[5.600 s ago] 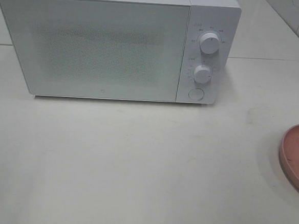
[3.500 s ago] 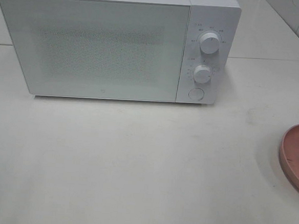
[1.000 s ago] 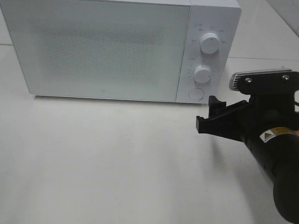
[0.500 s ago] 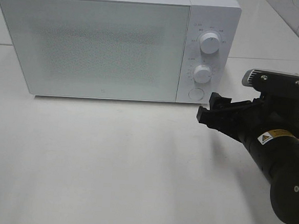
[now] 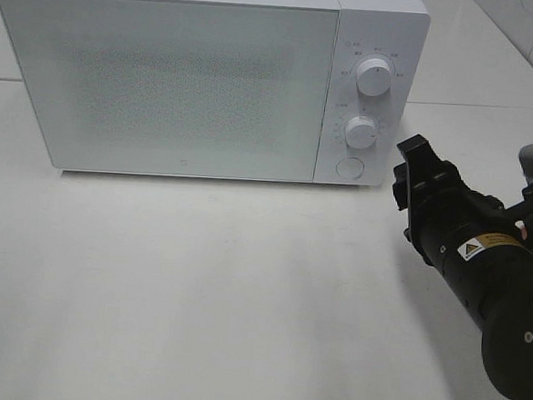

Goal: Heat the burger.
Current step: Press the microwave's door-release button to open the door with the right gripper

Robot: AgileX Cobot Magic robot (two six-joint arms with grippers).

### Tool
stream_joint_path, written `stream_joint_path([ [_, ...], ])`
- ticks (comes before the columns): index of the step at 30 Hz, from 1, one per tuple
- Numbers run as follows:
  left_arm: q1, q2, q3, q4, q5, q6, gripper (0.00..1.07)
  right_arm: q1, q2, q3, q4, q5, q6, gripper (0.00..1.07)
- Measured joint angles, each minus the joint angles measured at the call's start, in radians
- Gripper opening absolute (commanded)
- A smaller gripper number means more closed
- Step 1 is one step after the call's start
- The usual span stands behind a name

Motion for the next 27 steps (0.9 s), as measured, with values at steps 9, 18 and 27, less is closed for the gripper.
stream_joint_path([
  [9, 0.0, 0.0, 0.0, 0.0, 0.0, 0.0, 1.01, 0.0, 0.0, 0.0, 0.0, 0.063, 0.306, 0.0],
  [18, 0.0, 0.0, 0.0, 0.0, 0.0, 0.0, 1.01, 0.0, 0.009, -0.004, 0.0, 0.076, 0.381, 0.0],
  [27, 0.0, 0.0, 0.0, 0.0, 0.0, 0.0, 1.01, 0.0, 0.099, -0.087, 0.0, 0.076, 0.395, 0.0],
])
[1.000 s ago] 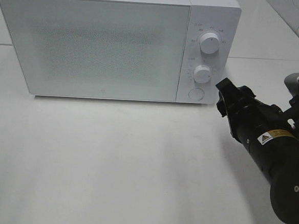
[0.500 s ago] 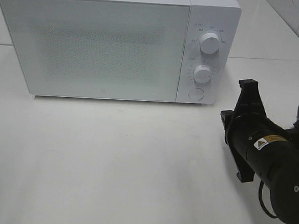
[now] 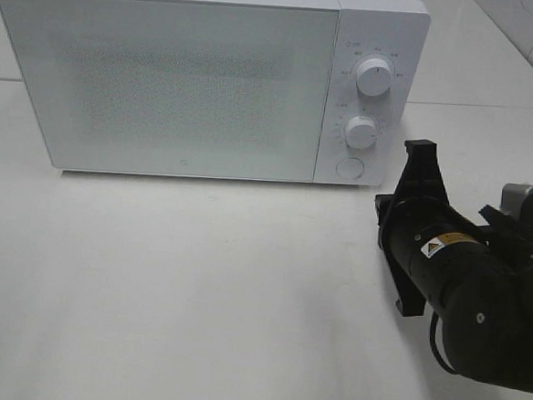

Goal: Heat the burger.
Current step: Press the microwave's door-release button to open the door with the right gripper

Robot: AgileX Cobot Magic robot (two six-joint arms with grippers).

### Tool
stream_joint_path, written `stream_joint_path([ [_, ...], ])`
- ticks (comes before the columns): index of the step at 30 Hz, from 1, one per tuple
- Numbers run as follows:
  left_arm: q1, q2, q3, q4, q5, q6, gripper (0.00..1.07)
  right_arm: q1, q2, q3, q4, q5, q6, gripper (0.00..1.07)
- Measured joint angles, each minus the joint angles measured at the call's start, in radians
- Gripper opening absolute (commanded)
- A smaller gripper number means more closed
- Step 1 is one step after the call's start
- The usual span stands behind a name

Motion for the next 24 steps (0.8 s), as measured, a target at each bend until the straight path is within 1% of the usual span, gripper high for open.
stream_joint_path([
  [6, 0.0, 0.0, 0.0, 0.0, 0.0, 0.0, 1.01, 0.0, 0.056, -0.062, -0.002, 0.0, 0.01, 0.0],
  [7, 0.0, 0.0, 0.0, 0.0, 0.0, 0.0, 1.01, -0.007, 0.078, -0.084, -0.016, 0.004, 0.01, 0.0],
  [9, 0.0, 0.0, 0.0, 0.0, 0.0, 0.0, 1.01, -0.012, 0.086, -0.093, -0.025, 0.015, 0.01, 0.0],
  [12, 0.0, 0.0, 0.0, 0.0, 0.0, 0.0, 1.01, -0.038, 0.105, -0.126, -0.042, 0.038, 0.011, 0.0],
  [13, 0.0, 0.0, 0.0, 0.0, 0.0, 0.0, 1.01, -0.059, 0.116, -0.146, -0.051, 0.047, 0.007, 0.0],
  [14, 0.0, 0.0, 0.0, 0.0, 0.0, 0.0, 1.01, -0.059, 0.116, -0.146, -0.051, 0.047, 0.007, 0.0],
  [16, 0.0, 0.0, 0.0, 0.0, 0.0, 0.0, 1.01, -0.095, 0.142, -0.177, -0.074, 0.052, 0.005, 0.0],
  [24, 0.0, 0.0, 0.0, 0.0, 0.0, 0.0, 1.01, -0.14, 0.207, -0.244, -0.105, 0.079, 0.051, 0.0],
])
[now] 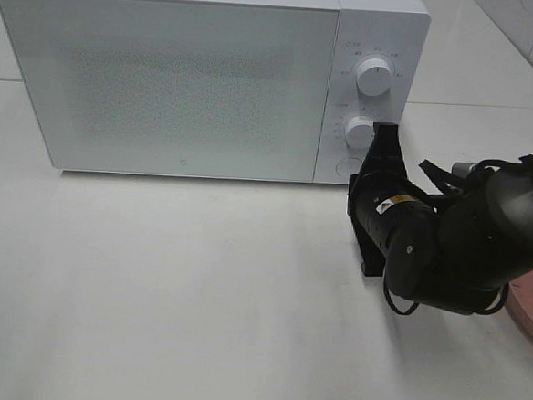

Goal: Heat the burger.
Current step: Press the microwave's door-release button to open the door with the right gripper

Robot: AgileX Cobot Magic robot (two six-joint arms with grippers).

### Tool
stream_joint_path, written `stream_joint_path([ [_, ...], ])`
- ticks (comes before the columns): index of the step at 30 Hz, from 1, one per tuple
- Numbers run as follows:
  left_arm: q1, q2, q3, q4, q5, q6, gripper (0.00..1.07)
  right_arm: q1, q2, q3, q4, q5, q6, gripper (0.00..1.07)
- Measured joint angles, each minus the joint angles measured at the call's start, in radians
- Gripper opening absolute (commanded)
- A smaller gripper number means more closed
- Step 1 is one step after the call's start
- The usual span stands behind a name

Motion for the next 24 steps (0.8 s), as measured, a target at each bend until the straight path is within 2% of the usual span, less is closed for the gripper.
stream_joint_path([
  [10, 0.0, 0.0, 0.0, 0.0, 0.0, 0.0, 1.01, -0.009, 0.057, -0.073, -0.001, 0.012, 0.014, 0.0],
  [24, 0.0, 0.0, 0.0, 0.0, 0.0, 0.0, 1.01, -0.072, 0.116, -0.156, -0.056, 0.052, 0.014, 0.0],
])
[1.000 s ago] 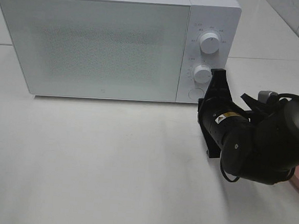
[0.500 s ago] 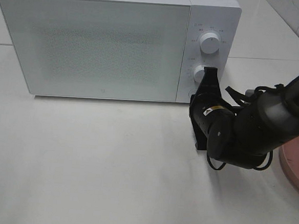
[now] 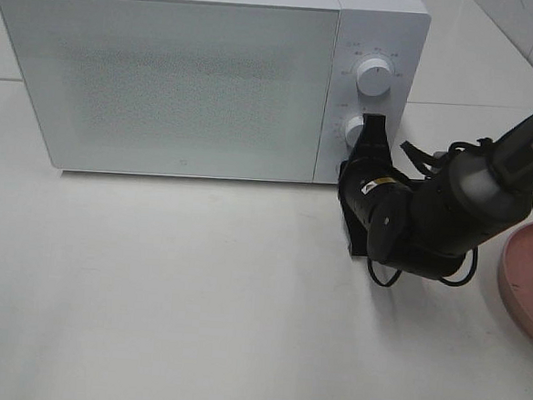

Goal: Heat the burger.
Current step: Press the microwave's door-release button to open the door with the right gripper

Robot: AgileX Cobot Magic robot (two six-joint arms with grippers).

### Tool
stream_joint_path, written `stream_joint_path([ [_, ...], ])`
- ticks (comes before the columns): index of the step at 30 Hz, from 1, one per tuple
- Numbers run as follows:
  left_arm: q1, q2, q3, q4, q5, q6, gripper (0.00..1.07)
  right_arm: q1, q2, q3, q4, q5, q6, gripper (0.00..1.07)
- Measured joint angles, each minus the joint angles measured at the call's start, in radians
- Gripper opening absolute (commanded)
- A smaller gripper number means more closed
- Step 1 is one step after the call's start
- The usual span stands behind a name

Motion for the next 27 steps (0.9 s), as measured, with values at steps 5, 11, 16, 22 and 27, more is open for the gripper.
stream_joint_path([
  [5, 0.0, 0.0, 0.0, 0.0, 0.0, 0.0, 1.0, -0.006, 0.009, -0.005, 0.005, 0.002, 0.0, 0.0],
  [11, 0.0, 0.0, 0.0, 0.0, 0.0, 0.0, 1.0, -0.012, 0.024, -0.006, 0.011, -0.015, 0.0, 0.0],
  [16, 0.0, 0.0, 0.0, 0.0, 0.0, 0.0, 1.0, -0.012, 0.025, -0.021, 0.016, -0.019, 0.0, 0.0],
  [22, 0.0, 0.0, 0.0, 0.0, 0.0, 0.0, 1.0, -0.011, 0.038, -0.035, 0.025, -0.02, -0.001, 0.0],
  [27, 0.0, 0.0, 0.0, 0.0, 0.0, 0.0, 1.0, -0.007, 0.048, -0.048, 0.041, -0.031, -0.003, 0.0],
])
